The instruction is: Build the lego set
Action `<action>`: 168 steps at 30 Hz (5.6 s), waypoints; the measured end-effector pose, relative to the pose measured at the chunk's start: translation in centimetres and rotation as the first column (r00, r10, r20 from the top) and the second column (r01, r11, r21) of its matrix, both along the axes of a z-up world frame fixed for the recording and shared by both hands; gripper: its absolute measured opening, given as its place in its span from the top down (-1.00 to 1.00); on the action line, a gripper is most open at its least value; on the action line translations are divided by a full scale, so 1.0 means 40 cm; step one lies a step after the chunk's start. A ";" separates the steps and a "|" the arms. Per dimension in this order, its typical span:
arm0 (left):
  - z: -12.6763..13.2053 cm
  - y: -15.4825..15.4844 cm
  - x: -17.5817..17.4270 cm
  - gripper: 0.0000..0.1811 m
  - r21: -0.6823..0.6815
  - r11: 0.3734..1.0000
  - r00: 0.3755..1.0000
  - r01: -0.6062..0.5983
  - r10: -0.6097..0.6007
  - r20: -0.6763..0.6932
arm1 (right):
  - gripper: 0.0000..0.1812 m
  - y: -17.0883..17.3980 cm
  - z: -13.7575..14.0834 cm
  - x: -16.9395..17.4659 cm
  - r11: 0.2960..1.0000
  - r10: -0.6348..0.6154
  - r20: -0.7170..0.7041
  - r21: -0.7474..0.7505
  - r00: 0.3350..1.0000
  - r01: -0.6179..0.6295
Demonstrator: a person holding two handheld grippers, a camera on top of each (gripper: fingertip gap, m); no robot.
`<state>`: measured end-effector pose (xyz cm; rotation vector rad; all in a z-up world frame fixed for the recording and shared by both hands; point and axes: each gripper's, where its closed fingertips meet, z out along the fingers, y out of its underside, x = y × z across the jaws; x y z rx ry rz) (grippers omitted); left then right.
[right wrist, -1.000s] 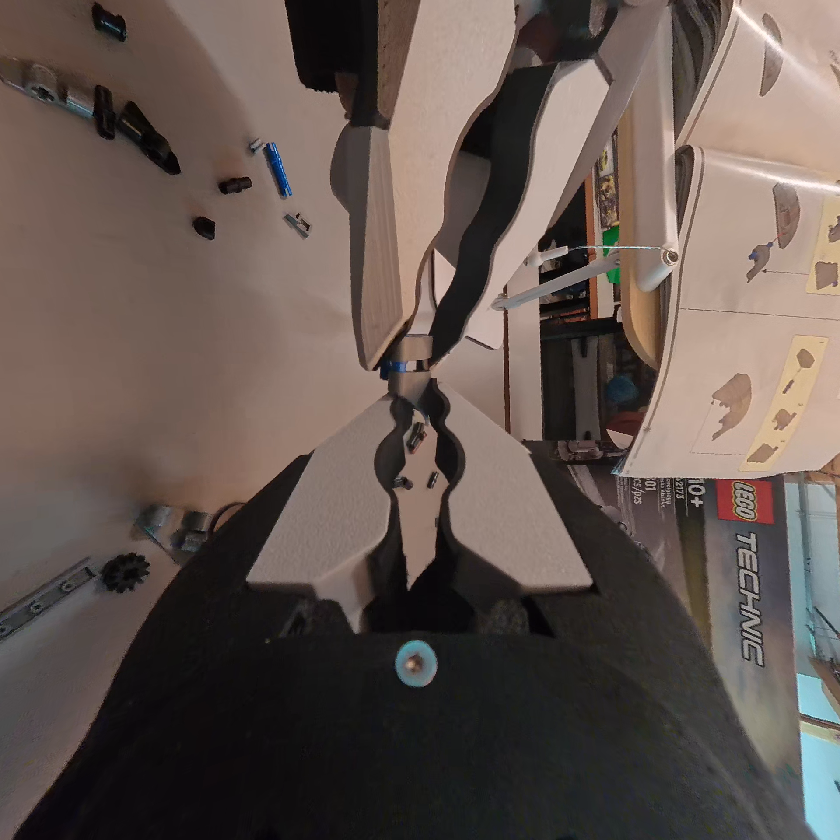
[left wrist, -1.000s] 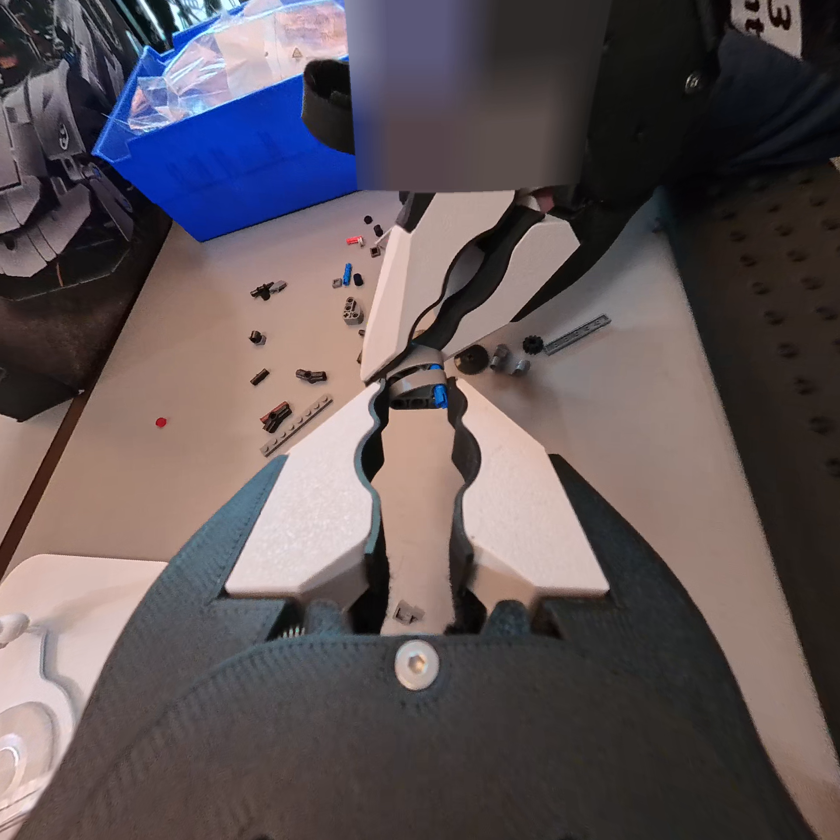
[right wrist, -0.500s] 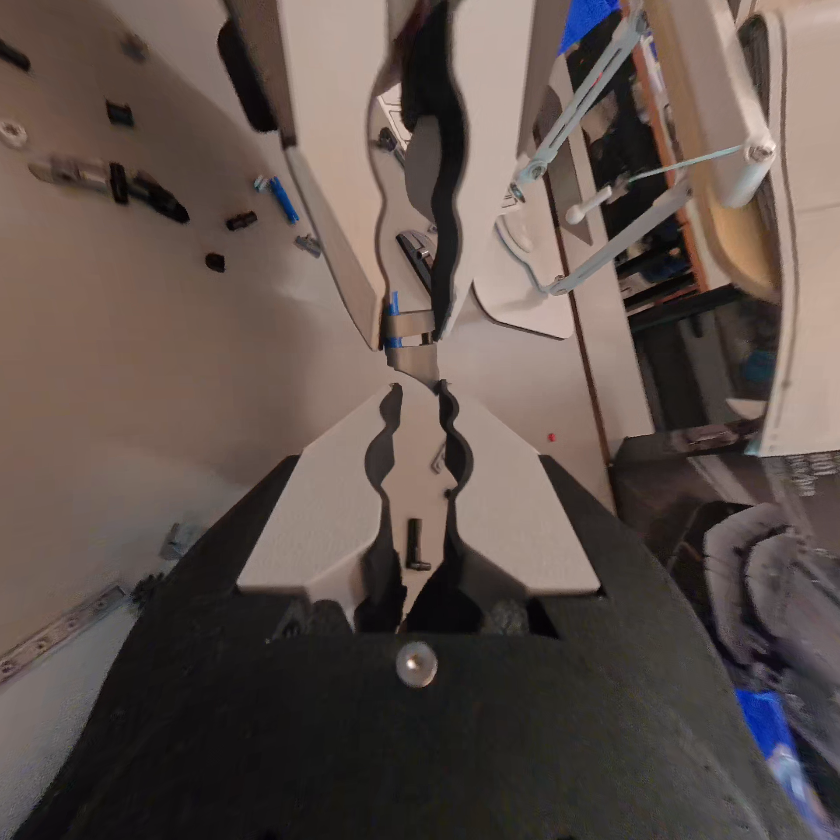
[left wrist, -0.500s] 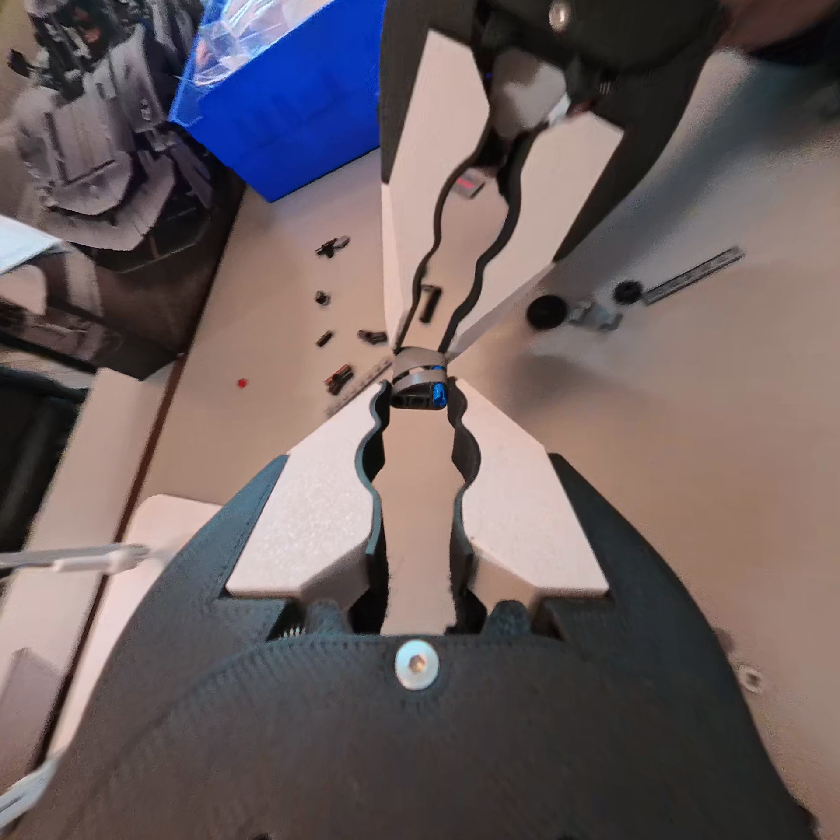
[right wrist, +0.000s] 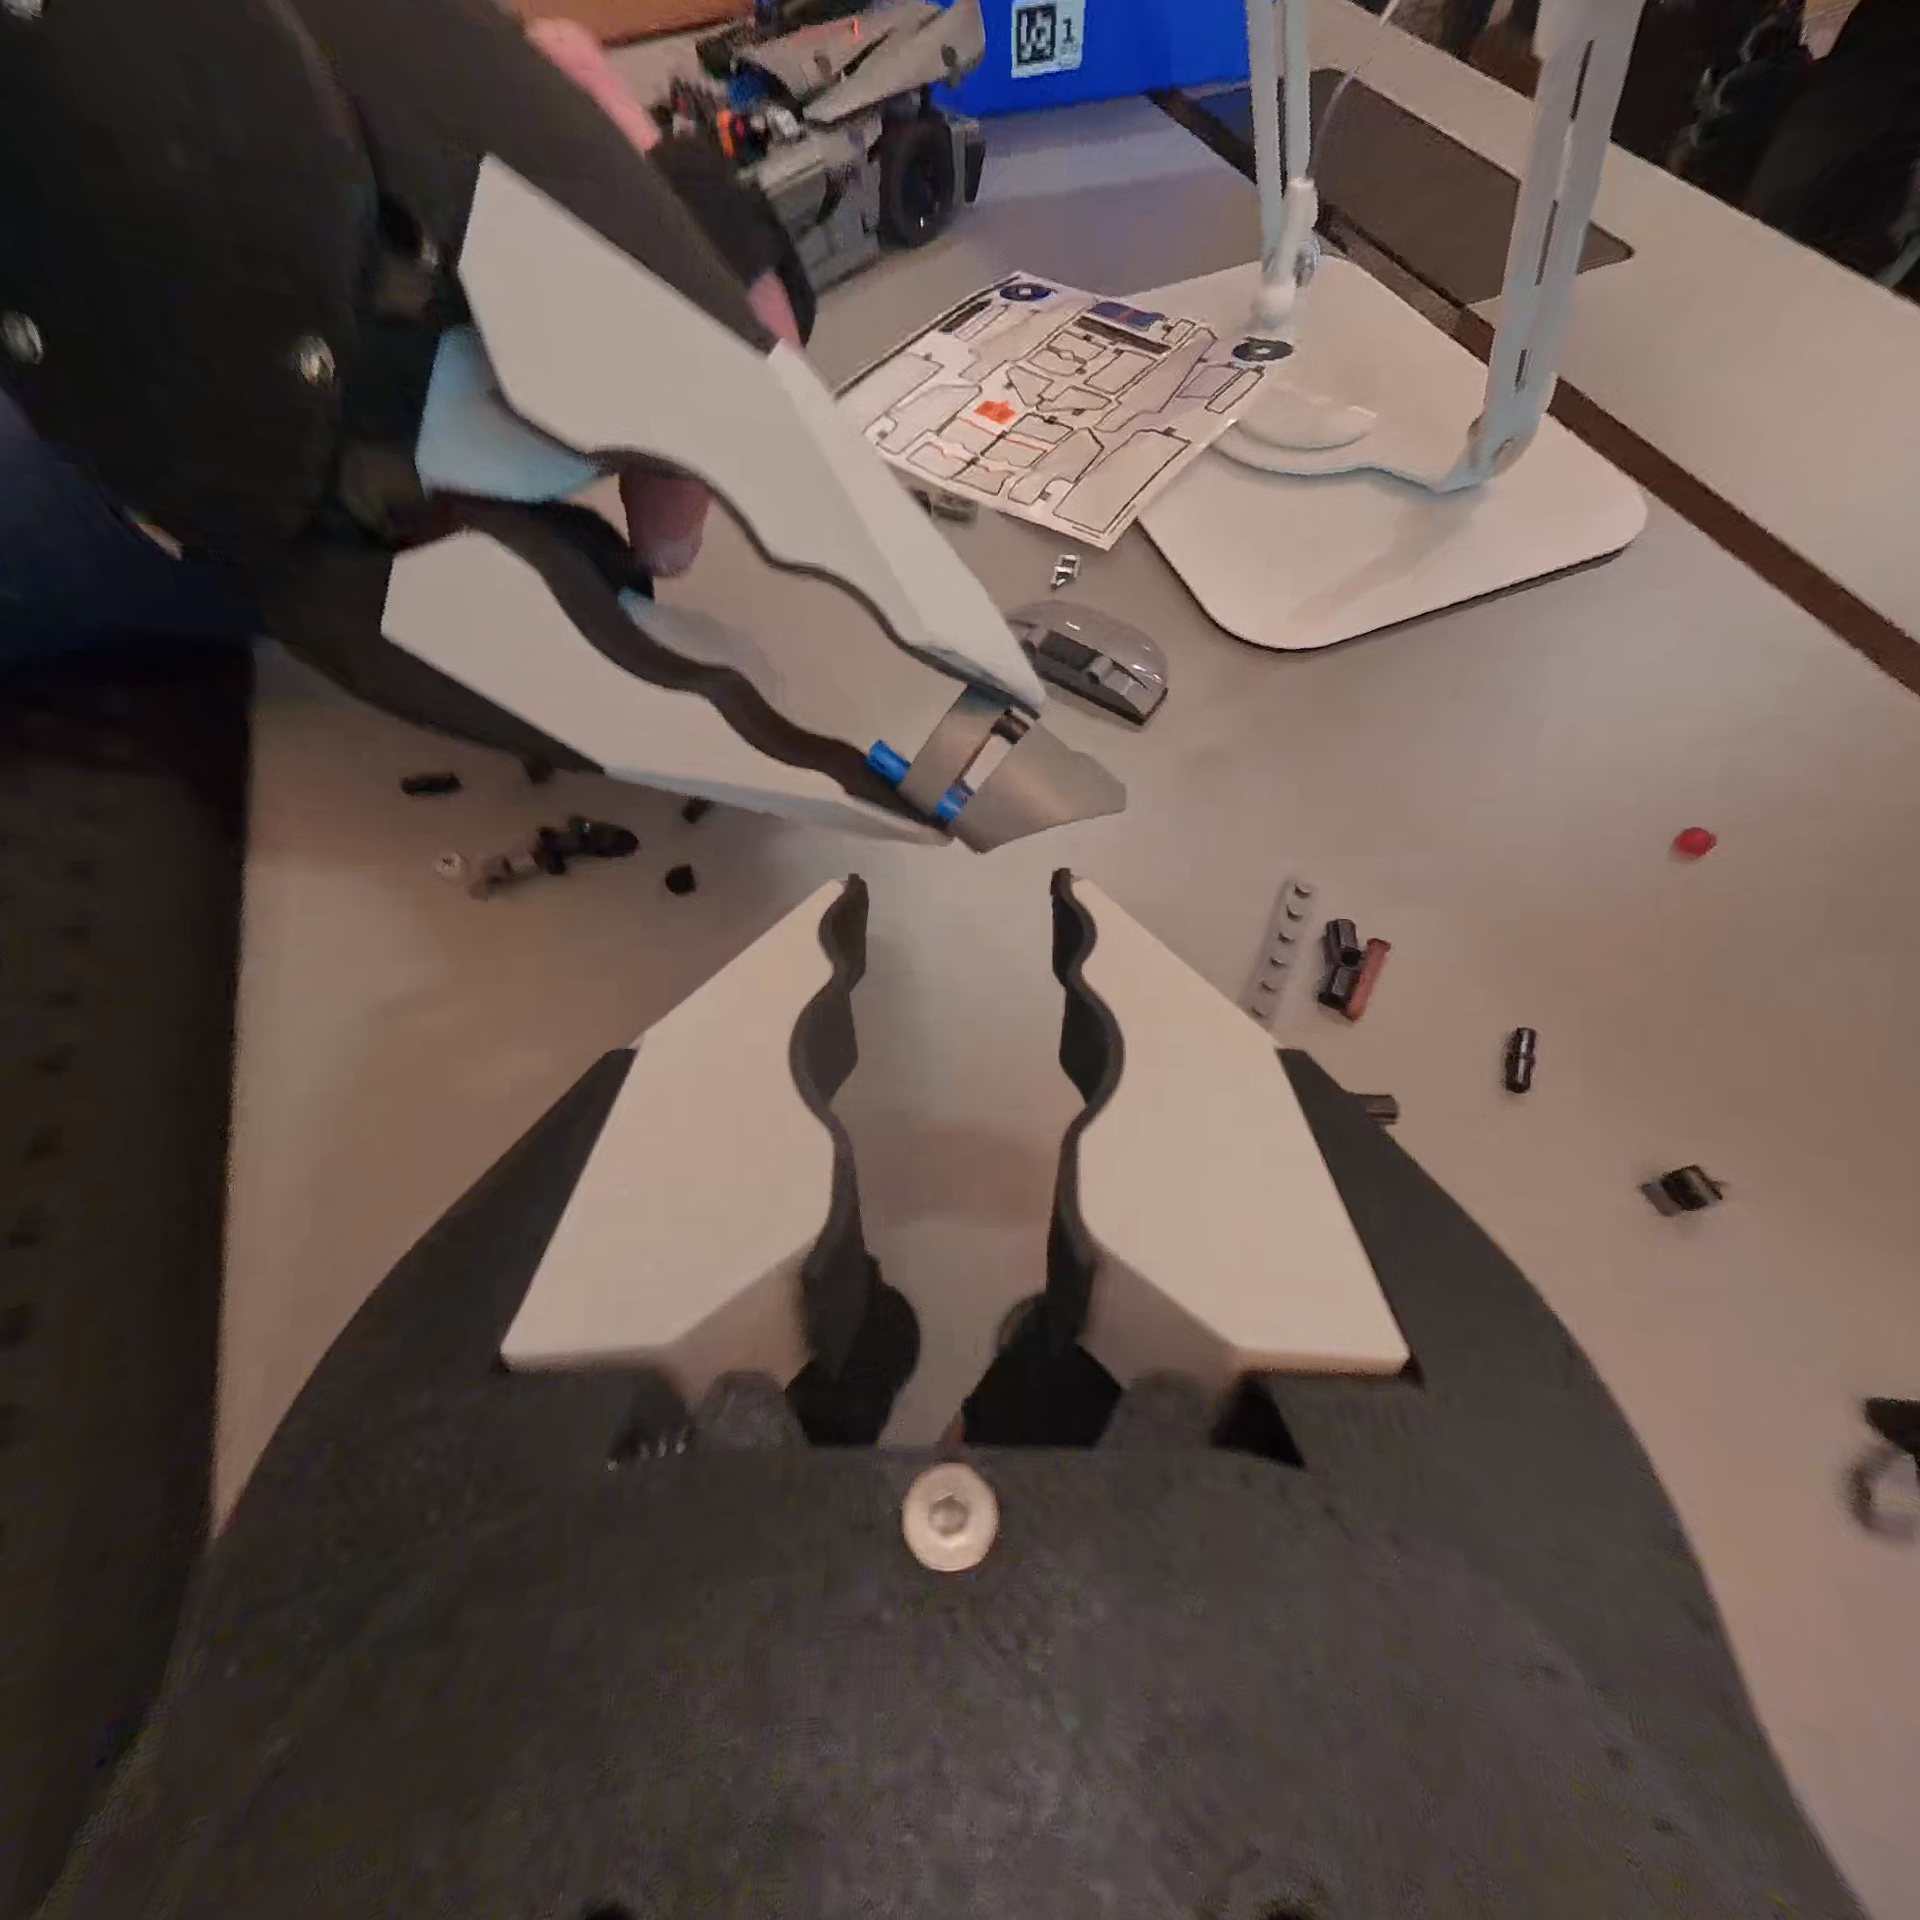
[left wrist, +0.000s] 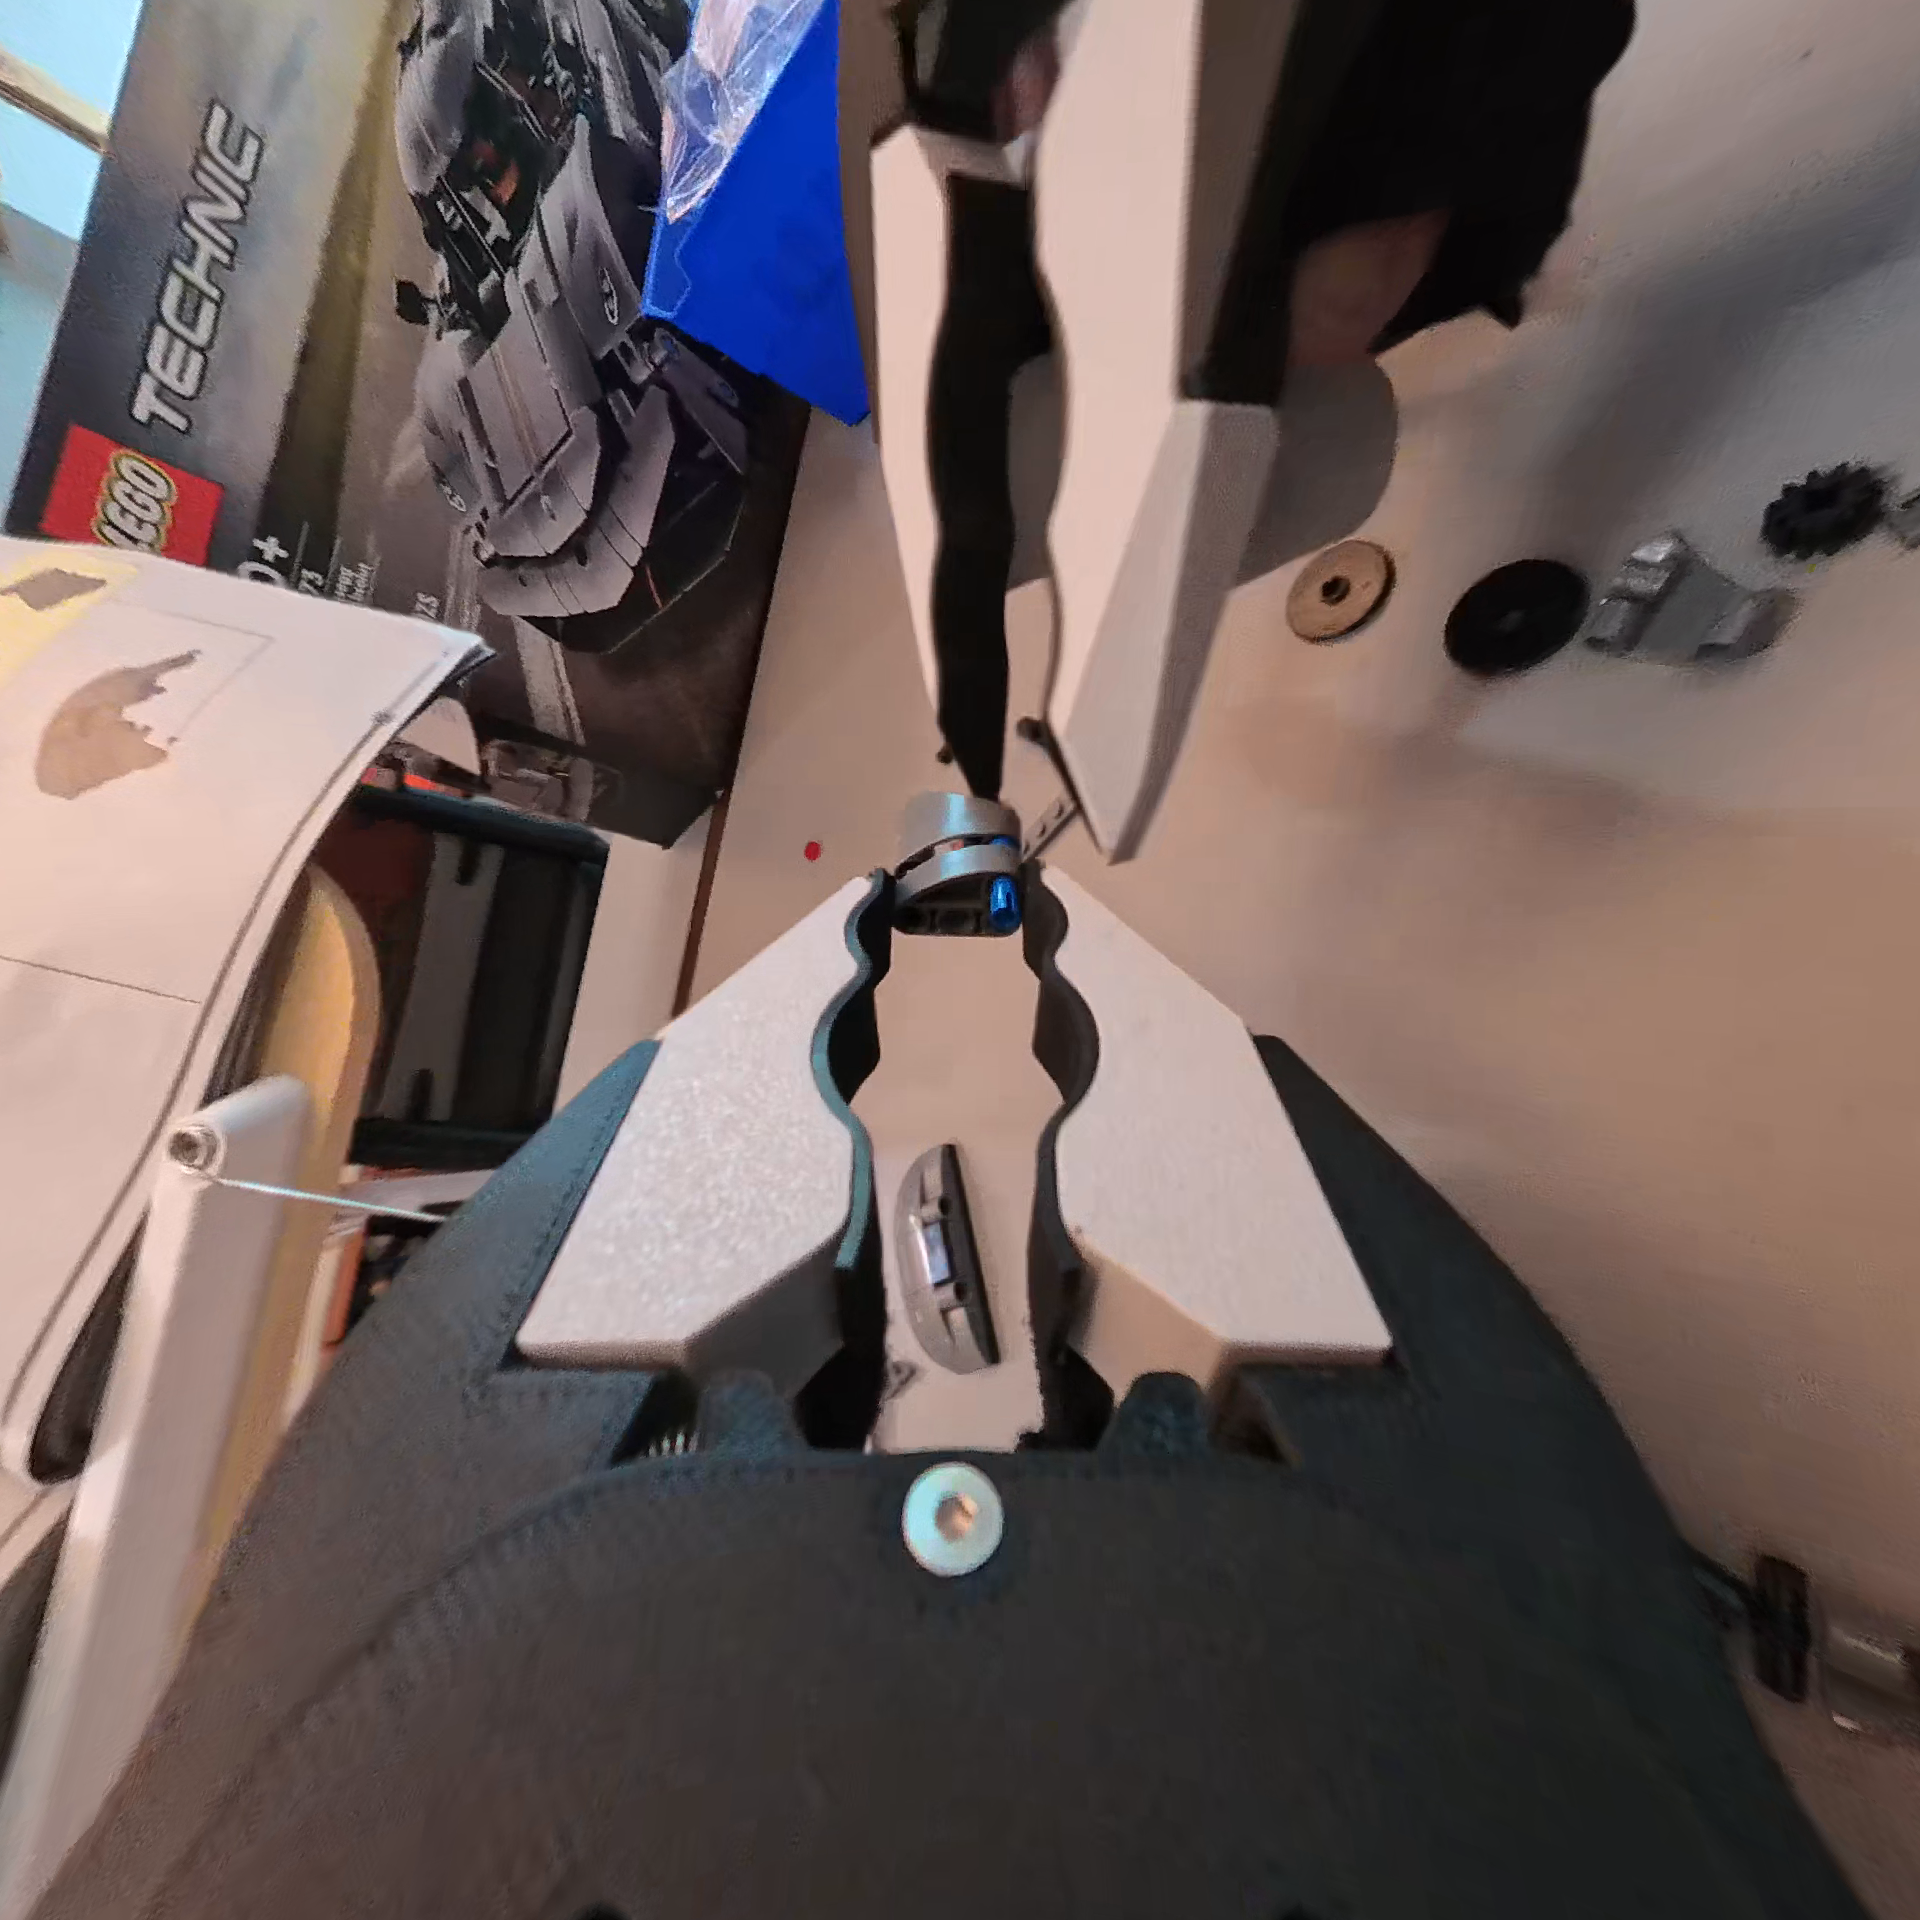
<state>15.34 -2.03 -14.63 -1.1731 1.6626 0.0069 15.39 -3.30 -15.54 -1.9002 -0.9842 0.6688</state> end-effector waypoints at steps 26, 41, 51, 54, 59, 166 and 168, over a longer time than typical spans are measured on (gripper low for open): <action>0.043 -0.036 0.042 0.76 0.314 0.949 0.999 0.011 0.003 -0.042 | 0.63 -0.001 0.053 -0.001 0.984 -0.052 -0.291 -0.178 0.955 0.000; 0.053 -0.035 0.014 0.47 -0.084 0.994 0.993 0.072 -0.063 0.103 | 0.69 0.013 0.056 0.020 0.922 -0.094 0.247 0.388 0.964 -0.009; 0.026 -0.053 0.008 0.46 -0.138 0.984 0.992 0.117 -0.110 0.056 | 0.70 -0.015 0.040 -0.007 0.879 -0.051 0.377 0.456 0.925 -0.138; 0.019 -0.053 0.004 0.49 -0.133 0.984 0.993 0.115 -0.112 0.033 | 0.70 -0.019 0.033 -0.008 0.876 -0.047 0.400 0.458 0.915 -0.155; 0.029 -0.056 0.000 0.60 -0.141 0.983 0.993 0.117 -0.112 0.043 | 0.71 -0.024 0.042 -0.010 0.871 -0.043 0.389 0.466 0.920 -0.156; -0.009 -0.019 0.016 0.87 -0.262 0.964 0.993 0.053 -0.023 0.116 | 0.94 0.009 0.045 0.037 0.935 -0.037 0.211 0.353 0.977 -0.041; -0.009 -0.019 0.016 0.87 -0.271 0.961 0.993 0.054 -0.022 0.118 | 0.94 0.008 0.045 0.036 0.935 -0.036 0.212 0.353 0.977 -0.042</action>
